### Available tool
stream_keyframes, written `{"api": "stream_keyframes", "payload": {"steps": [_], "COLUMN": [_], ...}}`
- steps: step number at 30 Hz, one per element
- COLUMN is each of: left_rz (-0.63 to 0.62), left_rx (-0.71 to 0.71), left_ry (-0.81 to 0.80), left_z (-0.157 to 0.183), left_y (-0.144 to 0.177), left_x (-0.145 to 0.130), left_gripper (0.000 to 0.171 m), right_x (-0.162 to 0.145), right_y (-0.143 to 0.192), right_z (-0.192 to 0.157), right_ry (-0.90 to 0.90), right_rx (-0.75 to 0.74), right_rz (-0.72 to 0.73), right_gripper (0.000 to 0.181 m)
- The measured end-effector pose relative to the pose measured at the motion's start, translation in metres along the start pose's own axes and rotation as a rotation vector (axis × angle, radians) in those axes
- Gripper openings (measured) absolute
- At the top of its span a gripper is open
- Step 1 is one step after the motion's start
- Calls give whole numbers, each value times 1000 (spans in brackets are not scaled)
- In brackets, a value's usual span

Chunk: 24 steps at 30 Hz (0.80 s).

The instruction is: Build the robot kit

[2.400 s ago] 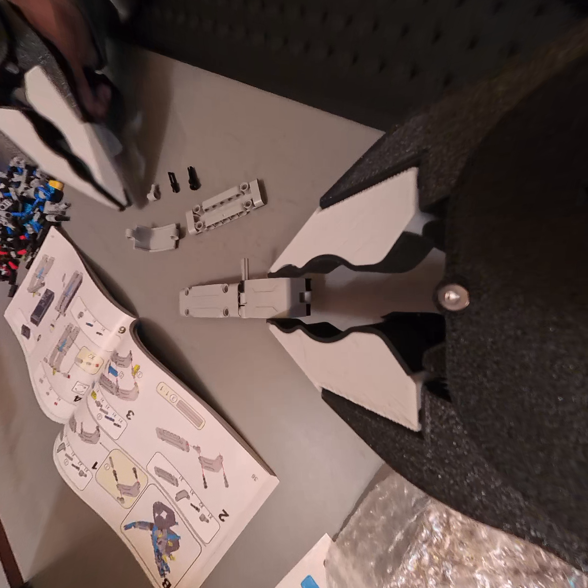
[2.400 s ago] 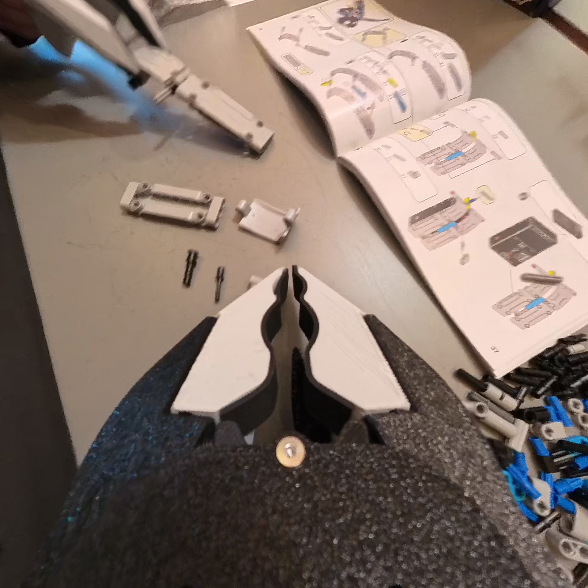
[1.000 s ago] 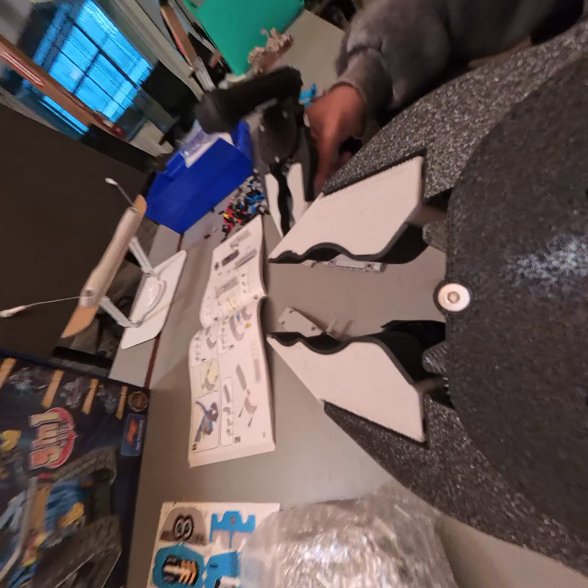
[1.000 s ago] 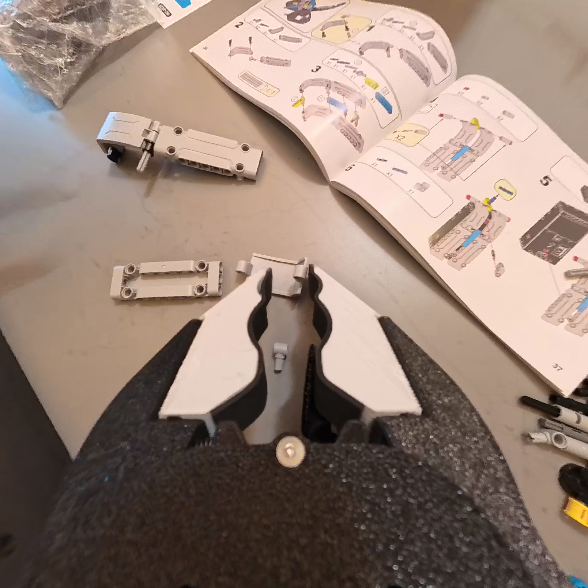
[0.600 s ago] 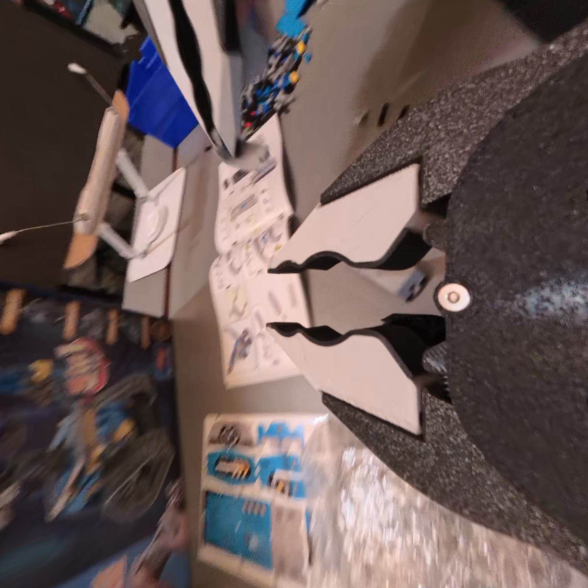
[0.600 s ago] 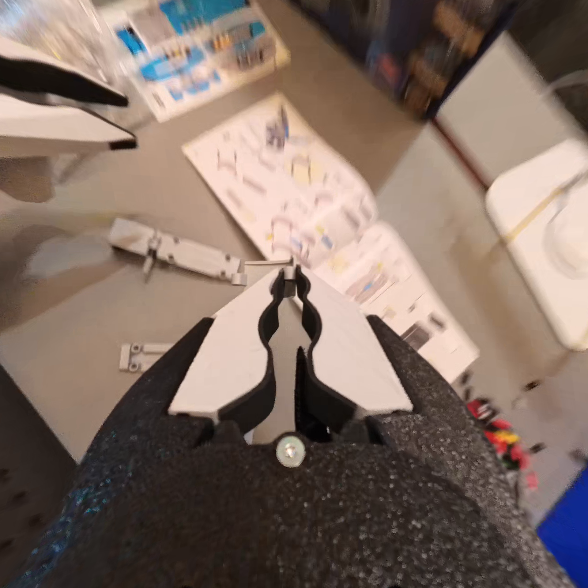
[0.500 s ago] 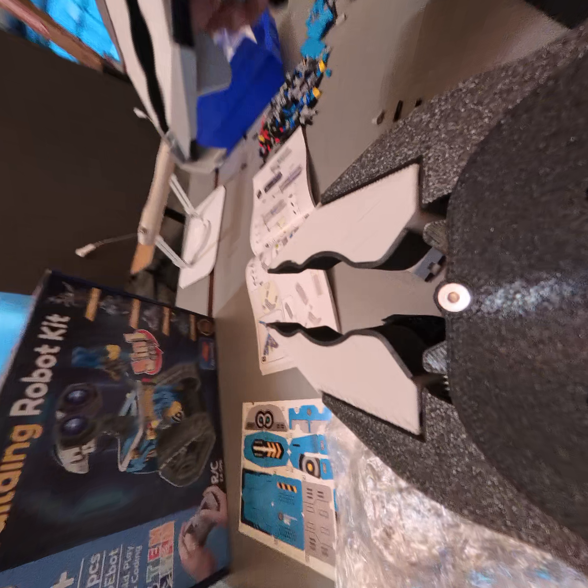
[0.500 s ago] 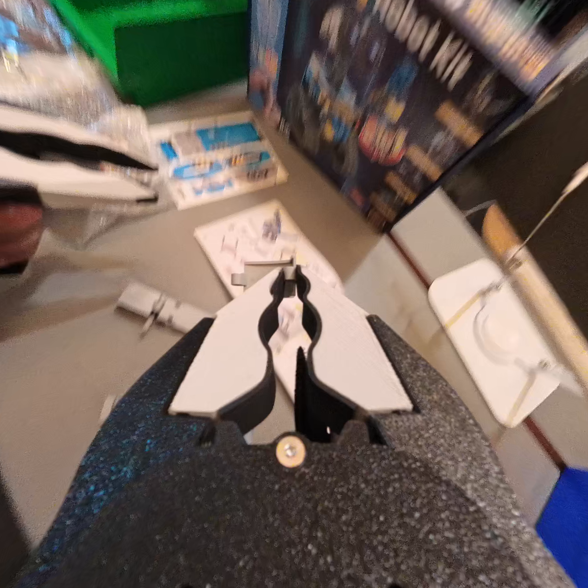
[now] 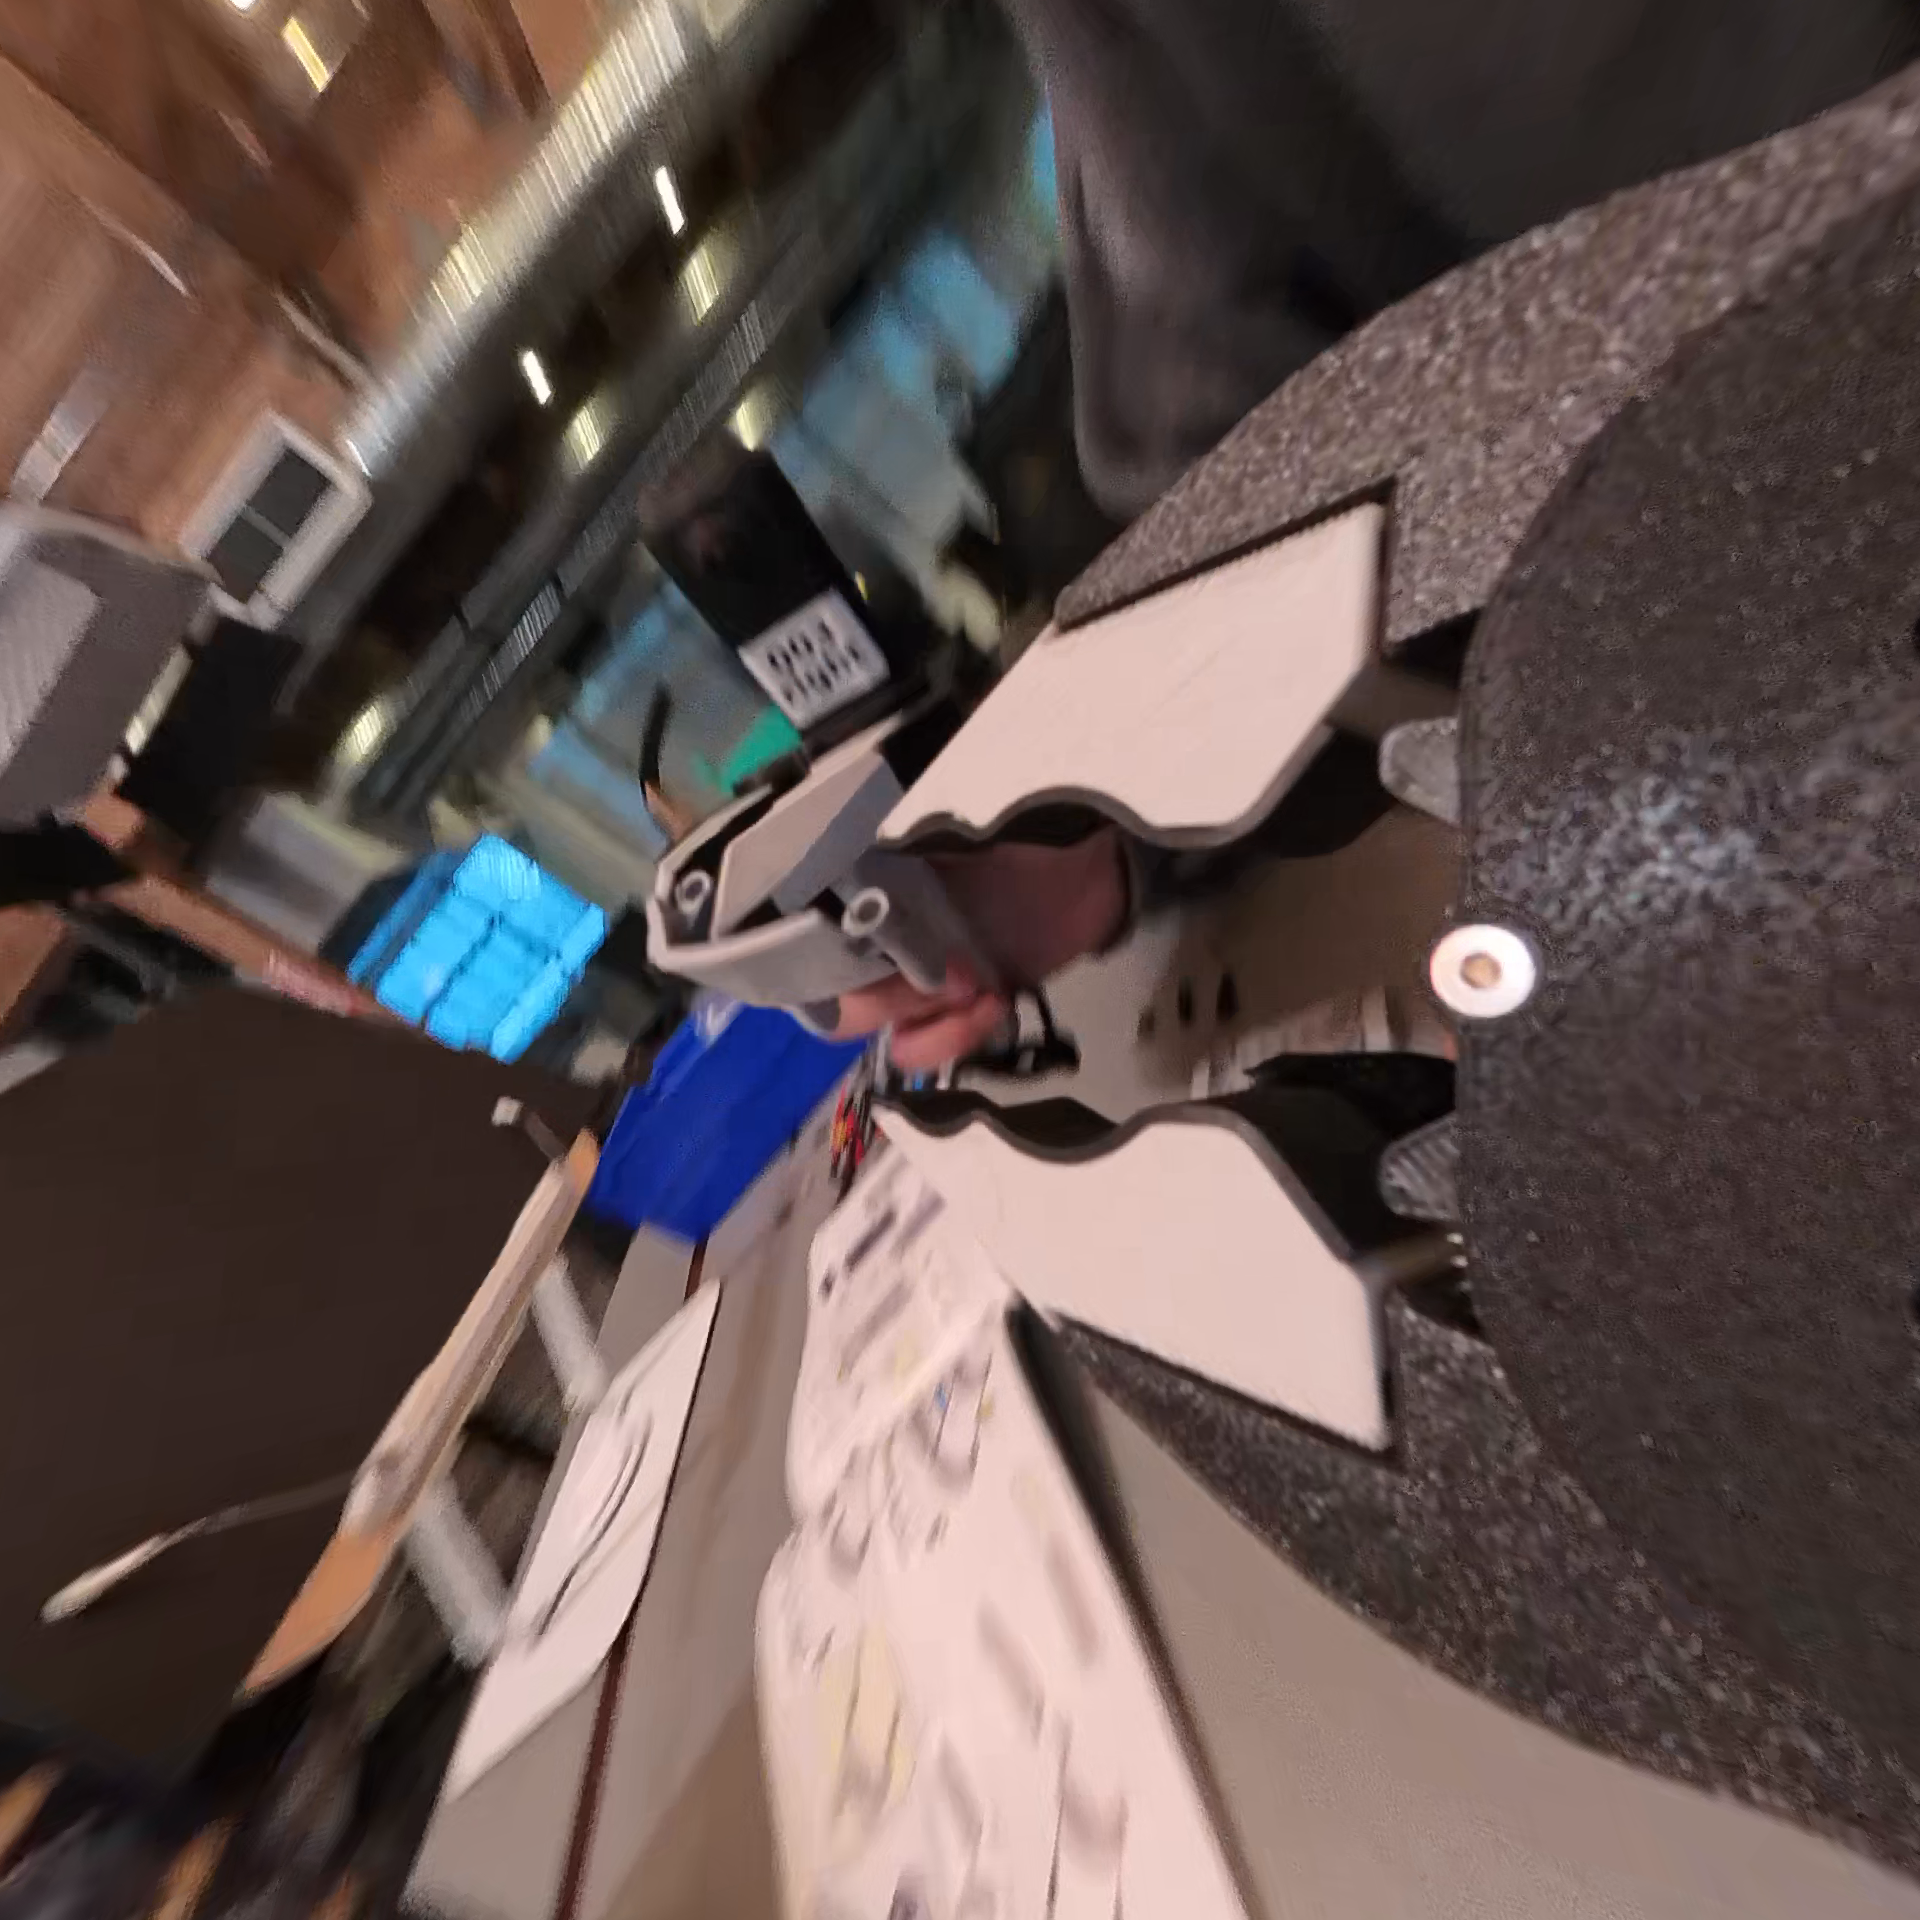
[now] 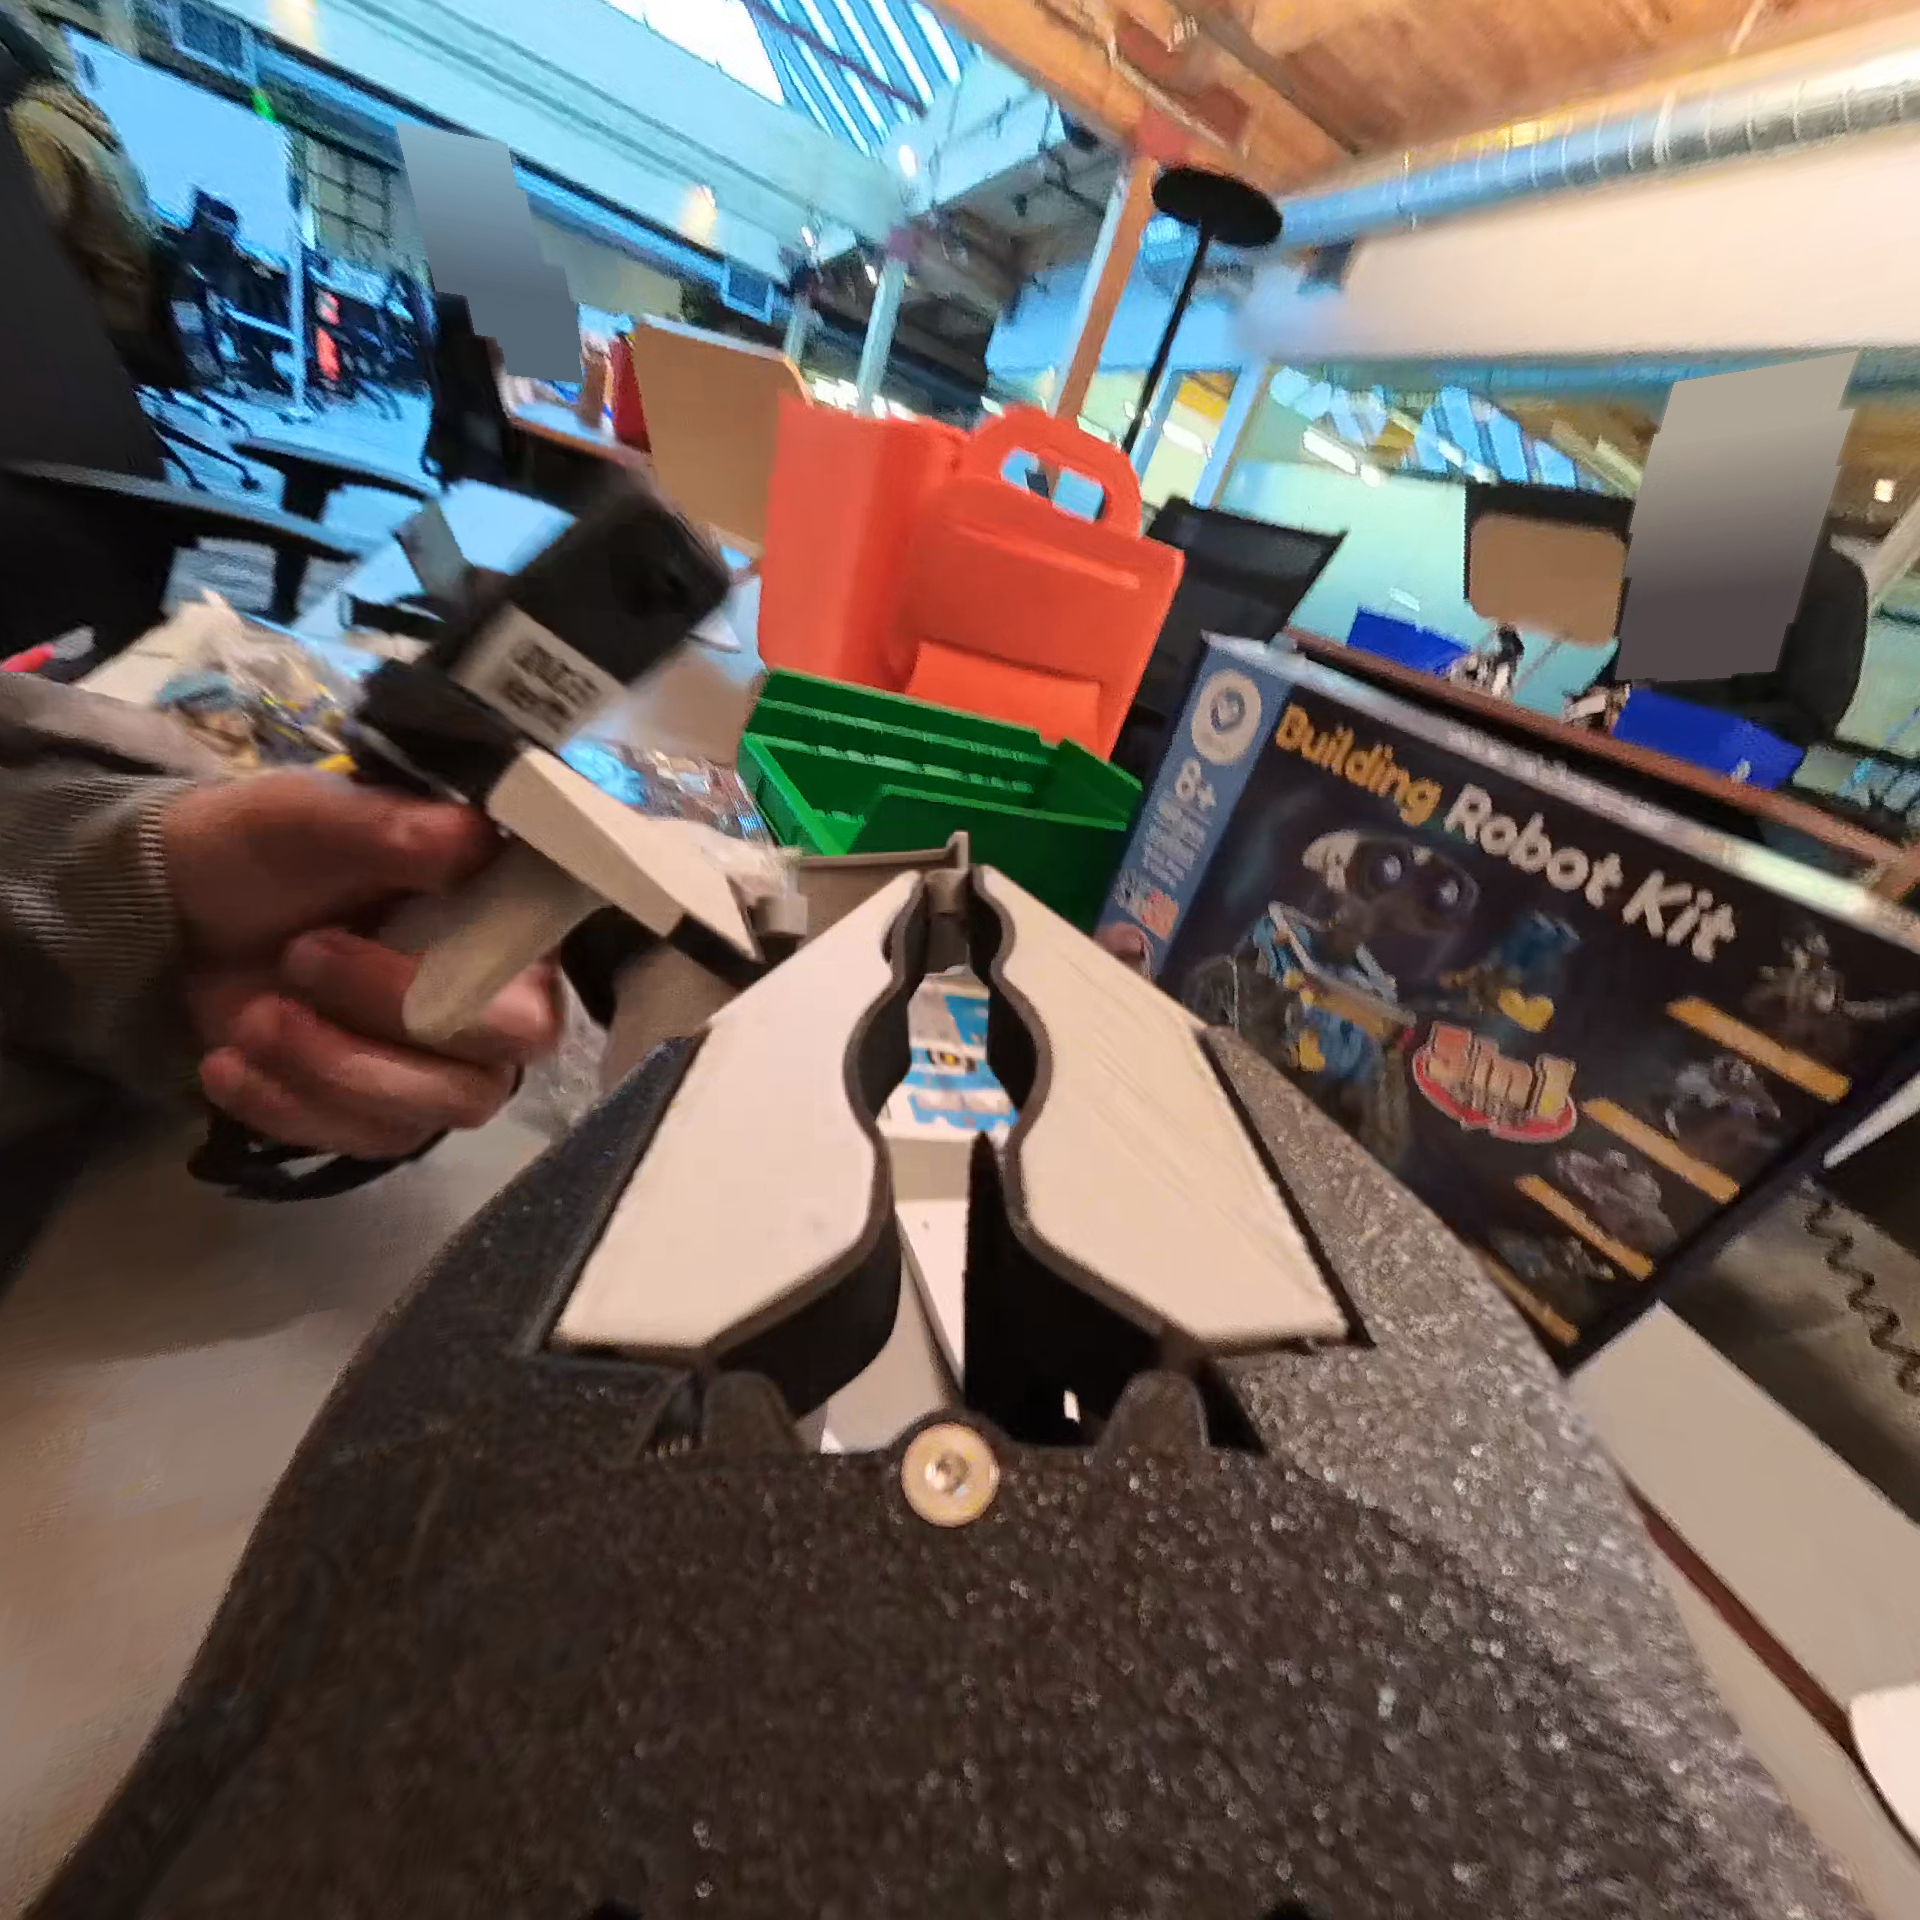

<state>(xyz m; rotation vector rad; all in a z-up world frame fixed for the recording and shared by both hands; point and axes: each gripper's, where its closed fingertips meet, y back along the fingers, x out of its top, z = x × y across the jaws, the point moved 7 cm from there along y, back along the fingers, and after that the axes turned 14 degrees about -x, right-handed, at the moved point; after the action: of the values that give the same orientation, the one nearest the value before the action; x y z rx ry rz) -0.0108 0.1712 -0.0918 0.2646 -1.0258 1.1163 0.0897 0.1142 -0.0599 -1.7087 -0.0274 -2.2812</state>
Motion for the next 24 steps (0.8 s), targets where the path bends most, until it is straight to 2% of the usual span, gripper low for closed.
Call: {"api": "stream_keyframes", "payload": {"steps": [2, 3, 4, 6, 8, 11, 14, 15, 17, 20, 24], "left_rz": [43, 63, 78, 76, 82, 127, 164, 177, 199, 172, 122], "left_rx": [-212, -311, -349, -313, -358, -449, -497, -503, -526, -486, -433], "left_ry": [186, 241, 250, 204, 212, 273, 298, 308, 337, 333, 239], "left_z": [7, 13, 16, 16, 20, 25, 28, 27, 26, 22, 24], "left_y": [0, 0, 0, -1, -2, -2, 1, 3, 6, 8, 7], "left_x": [-2, 0, 2, 2, 2, 4, 7, 8, 9, 8, 8], "left_gripper": [55, 58, 58, 56, 56, 54, 55, 51, 33, 29, 27], "right_x": [6, 7, 9, 19, 24, 18, 20, 21, 19, 14, 13], "right_y": [4, 6, 8, 15, 19, 15, 13, 13, 11, 10, 11], "right_z": [-1, 2, 5, 16, 23, 14, -5, -12, -23, -22, -21], "right_ry": [22, -10, -71, -203, -264, -169, -136, -105, -65, -47, -74], "right_rx": [-6, 0, 24, 43, 45, 56, 154, 187, 234, 240, 267], "right_rz": [92, 117, 142, 271, 333, 296, 311, 307, 288, 263, 242], "right_gripper": [5, 5, 5, 5, 5, 5, 5, 5, 6, 5, 6]}}
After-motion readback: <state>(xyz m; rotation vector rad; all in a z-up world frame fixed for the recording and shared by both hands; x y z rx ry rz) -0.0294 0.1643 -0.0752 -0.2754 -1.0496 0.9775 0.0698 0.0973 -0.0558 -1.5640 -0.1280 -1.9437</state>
